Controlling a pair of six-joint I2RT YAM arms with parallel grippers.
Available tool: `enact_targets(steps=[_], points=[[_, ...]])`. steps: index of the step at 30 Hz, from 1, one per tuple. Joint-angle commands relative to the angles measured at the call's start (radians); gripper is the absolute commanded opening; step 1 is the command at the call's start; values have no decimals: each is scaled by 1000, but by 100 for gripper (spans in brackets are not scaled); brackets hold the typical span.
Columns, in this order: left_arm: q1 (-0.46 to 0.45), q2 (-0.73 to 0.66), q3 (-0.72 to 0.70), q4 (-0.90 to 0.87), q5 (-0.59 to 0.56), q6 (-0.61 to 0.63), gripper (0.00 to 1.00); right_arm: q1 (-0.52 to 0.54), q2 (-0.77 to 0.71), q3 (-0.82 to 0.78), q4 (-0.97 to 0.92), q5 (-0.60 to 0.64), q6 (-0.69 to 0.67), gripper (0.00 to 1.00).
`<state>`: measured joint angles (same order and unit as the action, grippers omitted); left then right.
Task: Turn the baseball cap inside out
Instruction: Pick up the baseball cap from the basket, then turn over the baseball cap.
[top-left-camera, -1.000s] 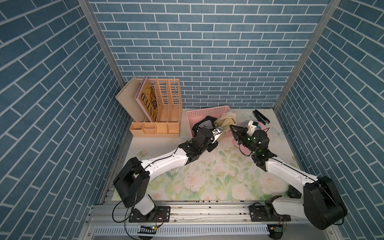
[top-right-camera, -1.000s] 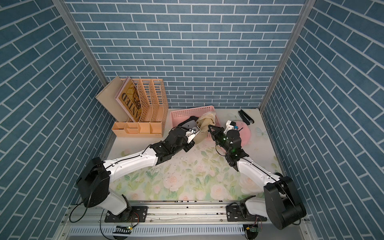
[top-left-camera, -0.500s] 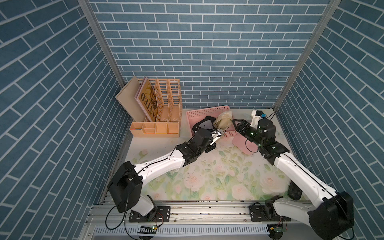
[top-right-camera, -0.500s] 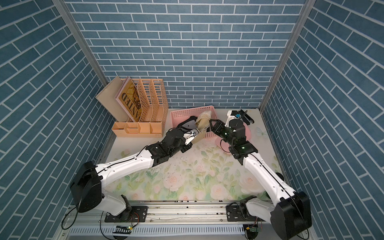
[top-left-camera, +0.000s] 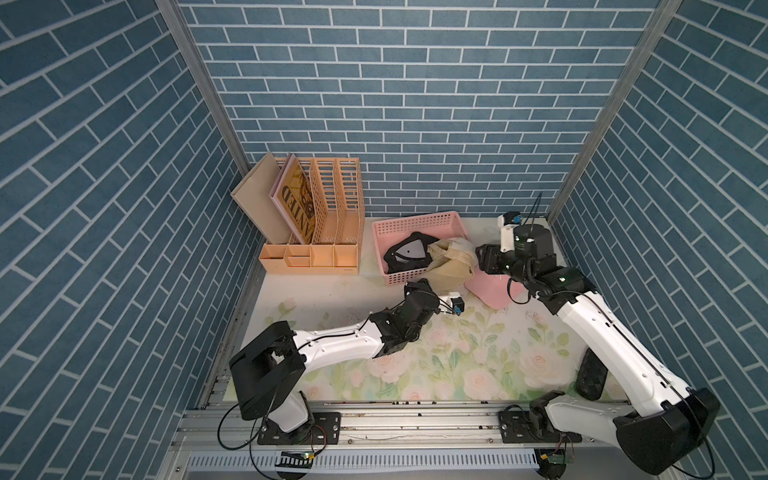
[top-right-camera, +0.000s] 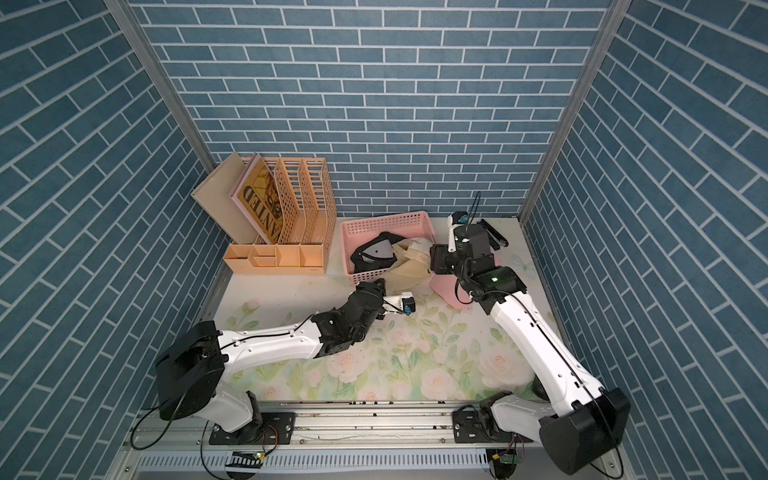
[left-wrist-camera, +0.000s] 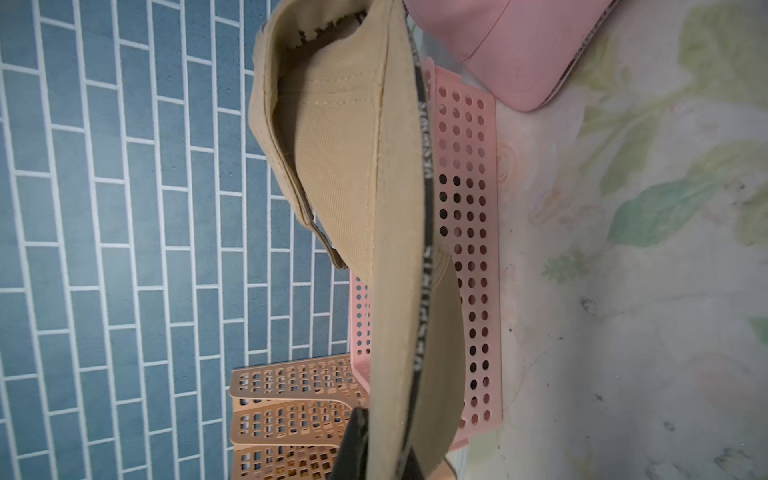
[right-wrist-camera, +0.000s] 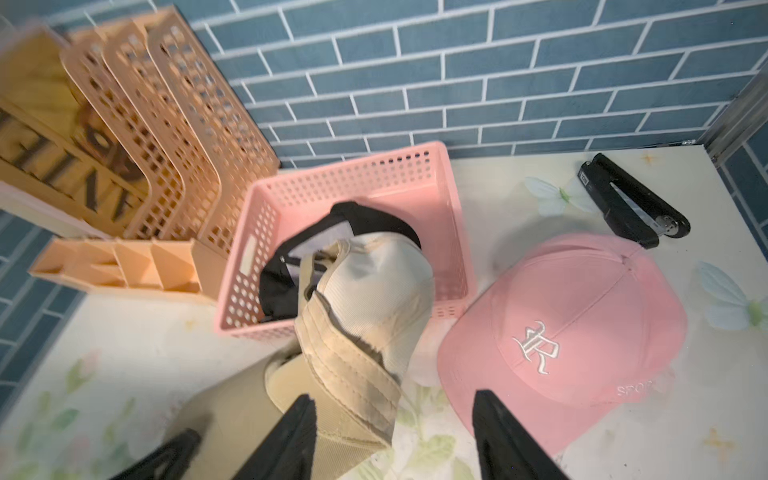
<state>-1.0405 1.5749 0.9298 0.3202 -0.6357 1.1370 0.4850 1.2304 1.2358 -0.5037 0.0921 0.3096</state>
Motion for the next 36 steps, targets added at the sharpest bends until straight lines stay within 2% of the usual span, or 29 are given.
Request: enact_targets(steps=[1, 12, 19, 27, 29, 31, 33, 34, 36], points=[[-6, 6, -38, 115, -103, 159, 0, 73, 54, 68, -91, 62, -133, 63], [-49, 54, -60, 108, -87, 200, 0, 174, 252, 192, -131, 108, -300, 65], [-75, 63, -58, 105, -82, 194, 0, 202, 381, 282, -187, 161, -334, 67], [-82, 41, -72, 102, -88, 173, 0, 202, 467, 277, -224, 278, -334, 67], [-82, 34, -77, 108, -90, 170, 0, 196, 478, 274, -229, 318, -321, 59], [-84, 22, -84, 114, -90, 162, 0, 170, 466, 267, -209, 304, -299, 42], [-85, 1, -96, 127, -79, 141, 0, 117, 420, 244, -152, 209, -269, 21], [-86, -9, -105, 140, -77, 135, 0, 84, 390, 226, -117, 143, -255, 15], [-89, -33, -128, 179, -78, 126, 0, -4, 311, 164, -14, -32, -205, 10]])
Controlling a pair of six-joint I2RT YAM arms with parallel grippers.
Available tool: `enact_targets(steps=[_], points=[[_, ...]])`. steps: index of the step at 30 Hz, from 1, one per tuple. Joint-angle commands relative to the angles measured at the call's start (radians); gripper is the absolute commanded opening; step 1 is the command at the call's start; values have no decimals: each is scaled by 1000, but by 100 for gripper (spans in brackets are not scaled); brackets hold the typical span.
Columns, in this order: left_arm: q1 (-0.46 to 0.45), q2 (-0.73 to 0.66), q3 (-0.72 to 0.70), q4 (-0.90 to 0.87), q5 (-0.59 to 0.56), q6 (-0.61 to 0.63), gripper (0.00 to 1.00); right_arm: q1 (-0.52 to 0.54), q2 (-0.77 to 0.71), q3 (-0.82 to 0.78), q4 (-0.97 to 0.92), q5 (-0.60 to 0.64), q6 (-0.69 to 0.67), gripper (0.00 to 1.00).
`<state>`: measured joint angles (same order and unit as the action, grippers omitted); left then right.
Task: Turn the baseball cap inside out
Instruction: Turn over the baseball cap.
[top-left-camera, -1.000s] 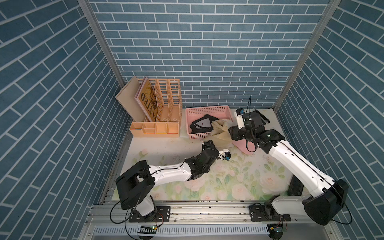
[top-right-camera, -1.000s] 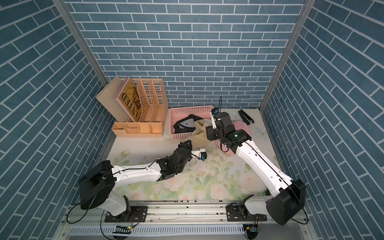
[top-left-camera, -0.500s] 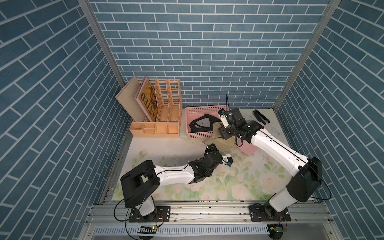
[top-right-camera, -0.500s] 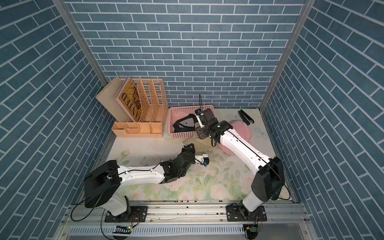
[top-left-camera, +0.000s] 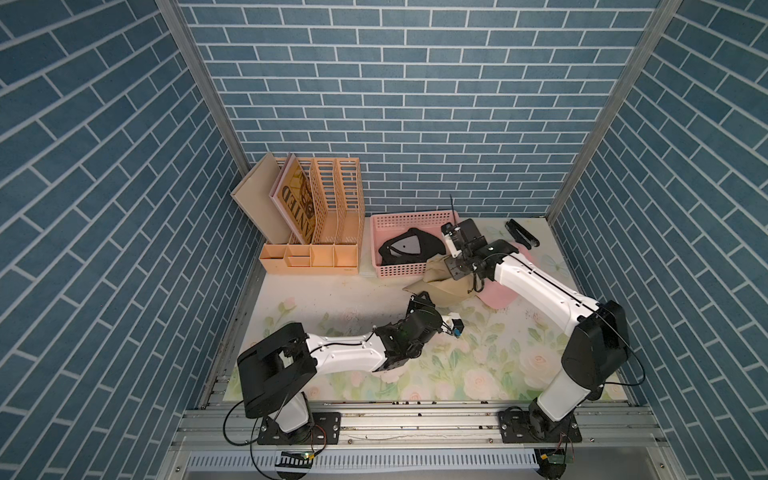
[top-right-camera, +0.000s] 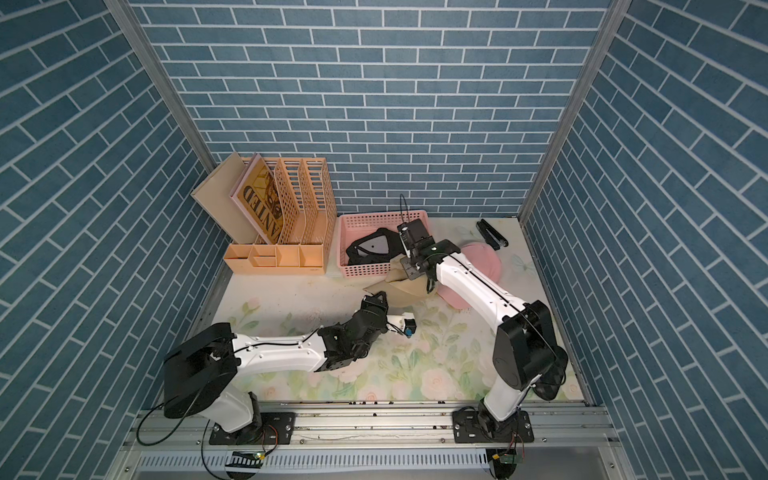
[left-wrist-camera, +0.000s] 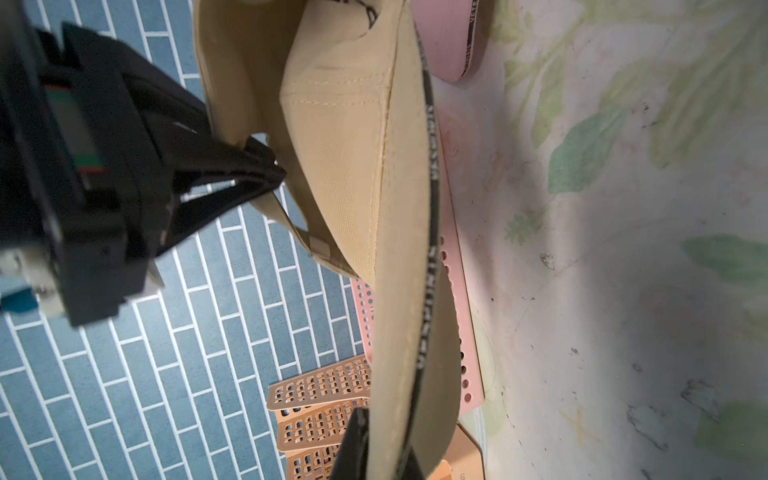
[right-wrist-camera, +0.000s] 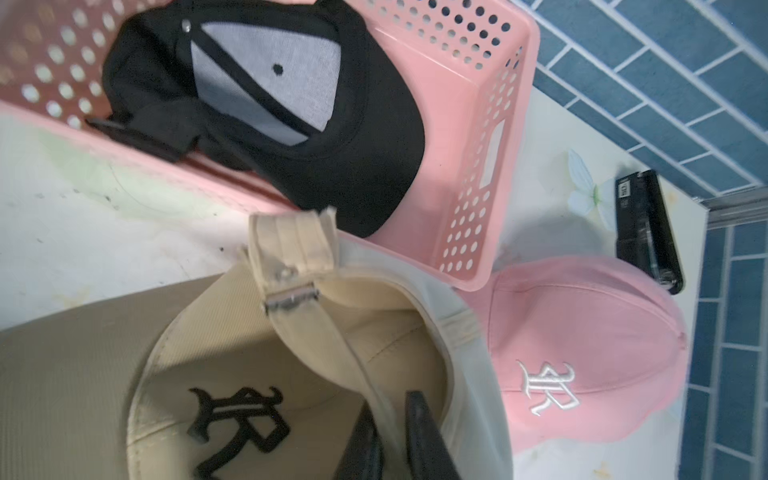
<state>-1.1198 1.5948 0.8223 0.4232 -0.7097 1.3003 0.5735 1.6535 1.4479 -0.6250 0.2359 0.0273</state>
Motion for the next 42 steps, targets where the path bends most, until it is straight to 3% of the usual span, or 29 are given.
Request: enact_targets(steps=[1, 4, 10, 16, 21, 27, 33, 37, 42], points=[[-10, -64, -30, 91, -4, -41, 0, -132, -143, -78, 154, -248, 102, 8], [-13, -108, -60, 140, 4, -60, 0, -241, -204, -172, 280, -443, 182, 6], [-23, -227, -97, 173, 61, -127, 0, -348, -201, -315, 400, -596, 301, 6], [-6, -338, -101, 196, 107, -242, 0, -362, -219, -428, 470, -619, 382, 12], [92, -365, -53, 132, 93, -367, 0, -361, -271, -482, 499, -643, 413, 15], [135, -351, -4, 39, 157, -498, 0, -336, -384, -540, 603, -797, 405, 32], [138, -368, 79, -173, 312, -600, 0, -339, -479, -478, 528, -696, 256, 54], [147, -367, 136, -306, 365, -623, 0, -336, -505, -443, 473, -604, 118, 59], [159, -346, 179, -389, 352, -636, 0, -336, -546, -468, 470, -521, -31, 62]])
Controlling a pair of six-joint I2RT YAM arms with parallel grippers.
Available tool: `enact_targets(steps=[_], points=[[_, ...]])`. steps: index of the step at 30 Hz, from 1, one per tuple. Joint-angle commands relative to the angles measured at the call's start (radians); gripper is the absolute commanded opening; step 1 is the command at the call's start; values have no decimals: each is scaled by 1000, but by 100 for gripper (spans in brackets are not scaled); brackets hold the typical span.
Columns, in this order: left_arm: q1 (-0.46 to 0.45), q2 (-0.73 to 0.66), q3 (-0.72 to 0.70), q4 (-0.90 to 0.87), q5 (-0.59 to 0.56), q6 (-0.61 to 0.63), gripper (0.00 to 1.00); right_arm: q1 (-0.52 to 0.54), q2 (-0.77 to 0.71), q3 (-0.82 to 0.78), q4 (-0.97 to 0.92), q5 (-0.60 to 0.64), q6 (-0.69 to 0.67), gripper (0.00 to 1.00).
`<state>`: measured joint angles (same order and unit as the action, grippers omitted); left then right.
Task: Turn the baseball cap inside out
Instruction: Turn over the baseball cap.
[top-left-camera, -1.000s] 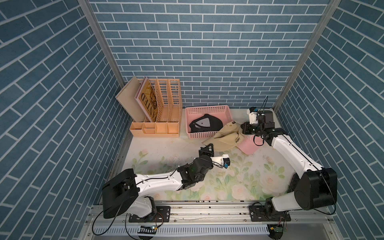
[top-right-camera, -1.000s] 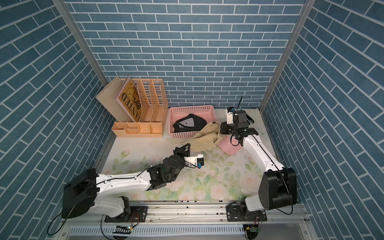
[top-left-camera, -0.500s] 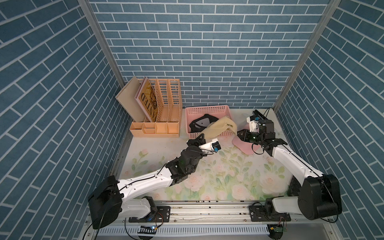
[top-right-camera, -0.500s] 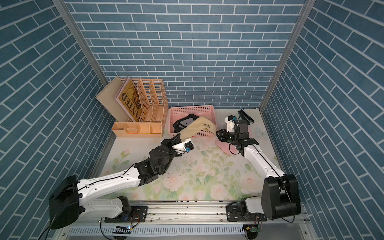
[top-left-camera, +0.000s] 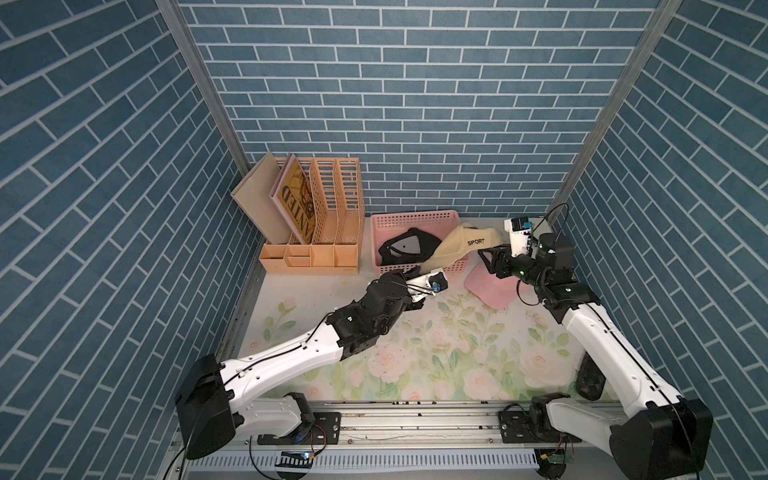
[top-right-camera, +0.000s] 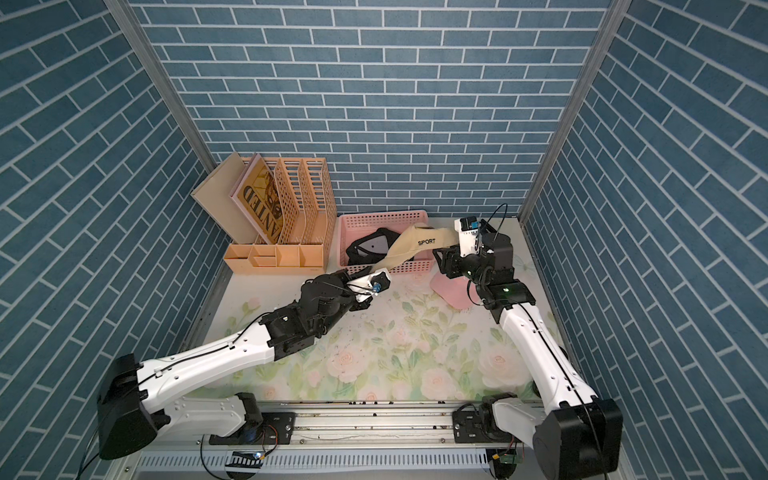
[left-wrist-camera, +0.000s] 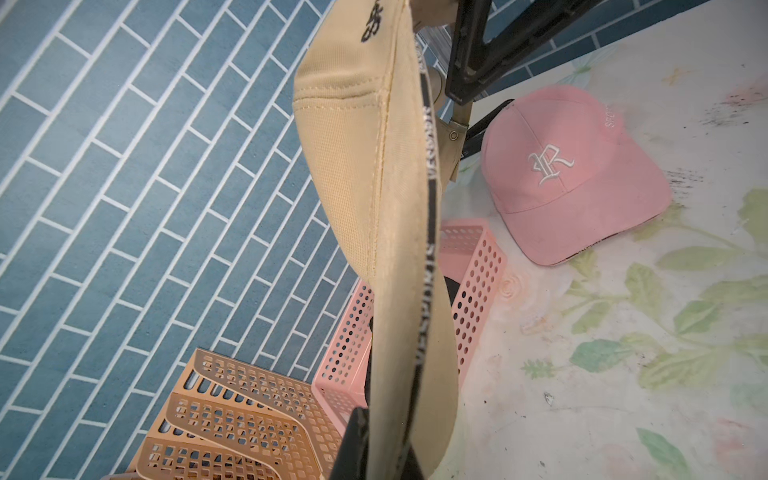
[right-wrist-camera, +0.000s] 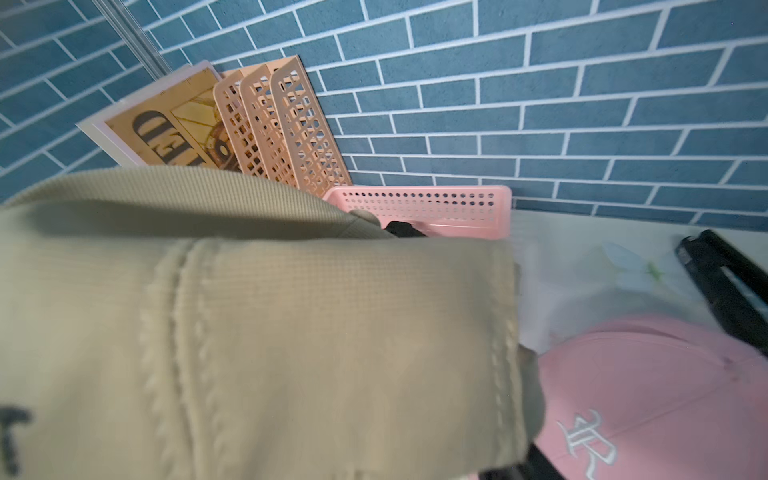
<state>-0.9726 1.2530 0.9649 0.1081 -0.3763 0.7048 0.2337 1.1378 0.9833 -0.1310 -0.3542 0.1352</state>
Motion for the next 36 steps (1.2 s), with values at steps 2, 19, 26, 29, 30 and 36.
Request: enact_targets(steps=[2, 19, 26, 29, 30, 36], points=[[12, 6, 48, -98, 22, -42, 0, 7, -48, -27, 10, 88, -152, 63], [15, 37, 114, -199, 77, -92, 0, 213, -81, -110, 299, 451, -299, 41], [76, 16, 146, -108, 35, -443, 0, 222, -4, 17, 191, 461, -190, 9], [111, 46, 195, -119, -16, -627, 0, 254, 19, 40, 125, 481, -92, 8], [117, 60, 208, -119, -49, -682, 0, 261, 36, 52, 92, 490, -42, 8], [159, 154, 301, -162, 14, -833, 0, 313, 86, 64, 46, 471, 98, 18]])
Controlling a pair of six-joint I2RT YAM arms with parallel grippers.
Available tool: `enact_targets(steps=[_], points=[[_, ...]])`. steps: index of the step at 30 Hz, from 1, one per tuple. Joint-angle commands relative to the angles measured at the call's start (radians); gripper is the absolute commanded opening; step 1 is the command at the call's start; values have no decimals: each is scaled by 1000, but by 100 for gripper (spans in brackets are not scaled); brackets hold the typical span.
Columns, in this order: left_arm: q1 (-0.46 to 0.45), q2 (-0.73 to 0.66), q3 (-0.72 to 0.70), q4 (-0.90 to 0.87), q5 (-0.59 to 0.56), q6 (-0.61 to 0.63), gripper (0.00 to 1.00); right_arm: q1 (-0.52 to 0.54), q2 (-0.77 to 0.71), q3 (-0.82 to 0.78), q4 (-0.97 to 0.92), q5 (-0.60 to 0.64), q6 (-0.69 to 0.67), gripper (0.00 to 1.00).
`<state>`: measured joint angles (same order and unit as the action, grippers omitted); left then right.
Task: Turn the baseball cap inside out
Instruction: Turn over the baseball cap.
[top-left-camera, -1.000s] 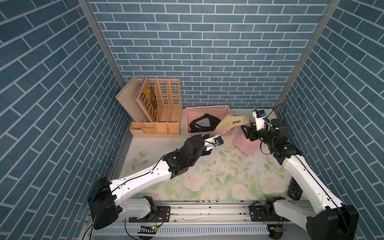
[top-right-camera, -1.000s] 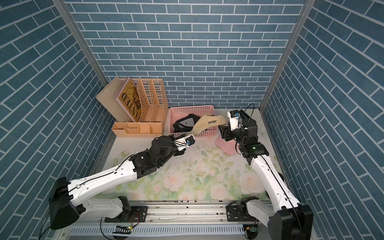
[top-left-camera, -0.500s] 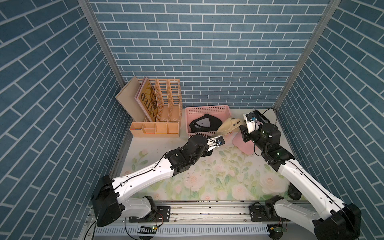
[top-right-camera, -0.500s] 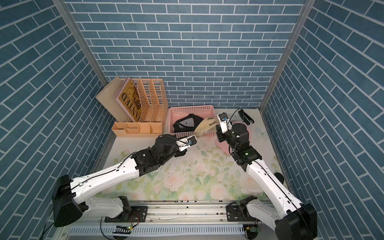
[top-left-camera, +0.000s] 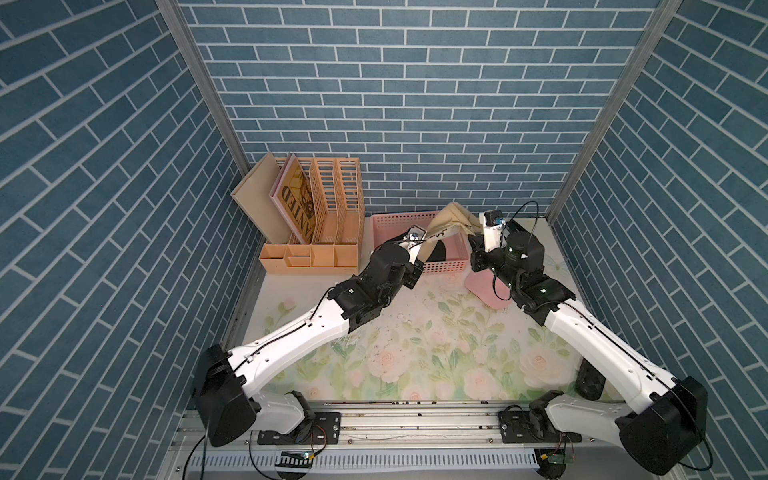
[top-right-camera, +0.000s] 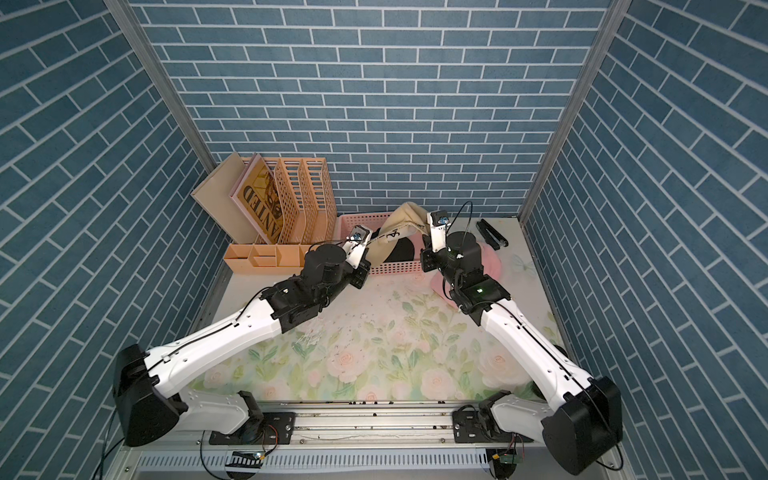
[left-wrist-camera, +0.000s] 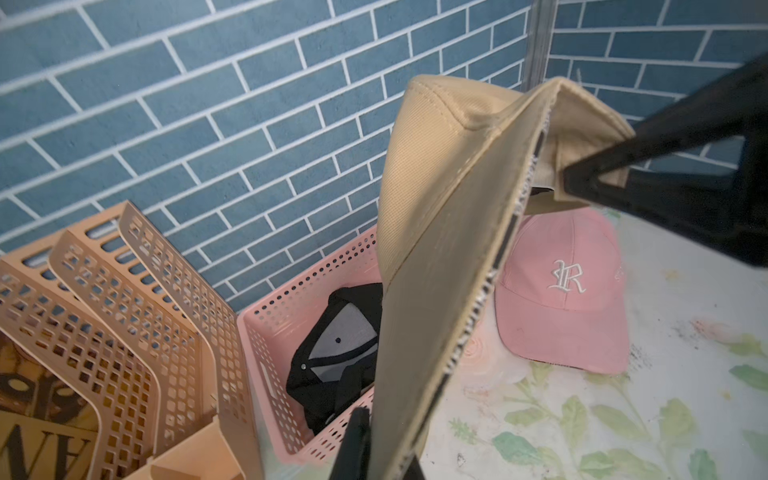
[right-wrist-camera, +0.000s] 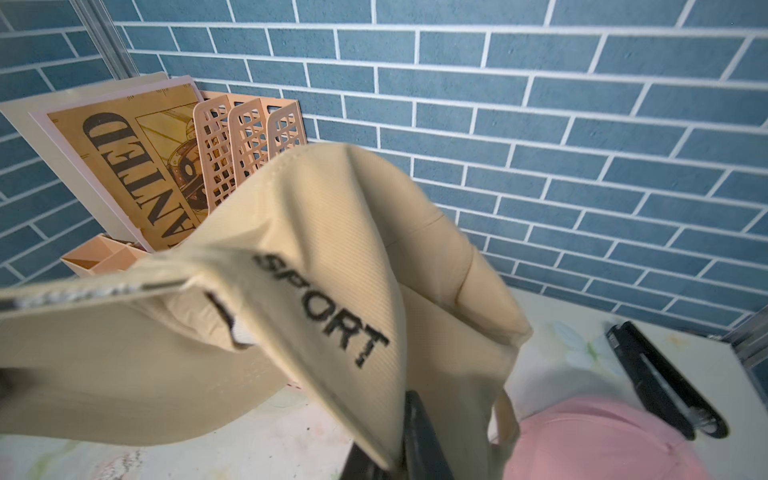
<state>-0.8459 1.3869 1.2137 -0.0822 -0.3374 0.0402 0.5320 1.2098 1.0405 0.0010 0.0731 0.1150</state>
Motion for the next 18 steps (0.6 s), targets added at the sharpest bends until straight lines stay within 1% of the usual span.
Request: enact_targets(steps=[1, 2, 3, 5, 6, 7, 9, 10, 11, 12, 14, 16, 18], points=[[31, 31, 69, 12, 21, -168, 0, 16, 12, 7, -76, 53, 117, 19], [32, 46, 94, -13, 78, -167, 0, 16, 8, 10, -66, 78, 109, 19], [31, 59, 120, -49, 149, -163, 0, 15, 1, 18, -60, 119, 90, 24], [31, 69, 137, -92, 259, -176, 0, 10, -8, 44, -47, 203, 43, 45], [31, 63, 124, -93, 296, -187, 0, 1, -10, 60, -39, 227, 19, 52], [31, 51, 106, -84, 311, -200, 0, -7, -12, 76, -36, 230, 0, 54], [31, 20, 53, -53, 323, -227, 0, -23, -20, 95, -27, 193, -33, 55], [31, 11, 38, -41, 324, -234, 0, -24, -25, 87, -16, 152, -48, 53], [31, 5, 25, -34, 324, -238, 0, -26, -31, 70, 2, 89, -61, 48], [31, 6, 22, -33, 329, -238, 0, -25, -35, 46, 25, 12, -66, 39], [31, 5, 18, -33, 336, -238, 0, -26, -32, -7, 78, -114, -65, 26], [31, 0, 12, -22, 348, -236, 0, -24, -25, -61, 142, -184, -52, 17], [31, -3, 15, -14, 367, -237, 0, -24, -14, -114, 224, -214, -29, 12]])
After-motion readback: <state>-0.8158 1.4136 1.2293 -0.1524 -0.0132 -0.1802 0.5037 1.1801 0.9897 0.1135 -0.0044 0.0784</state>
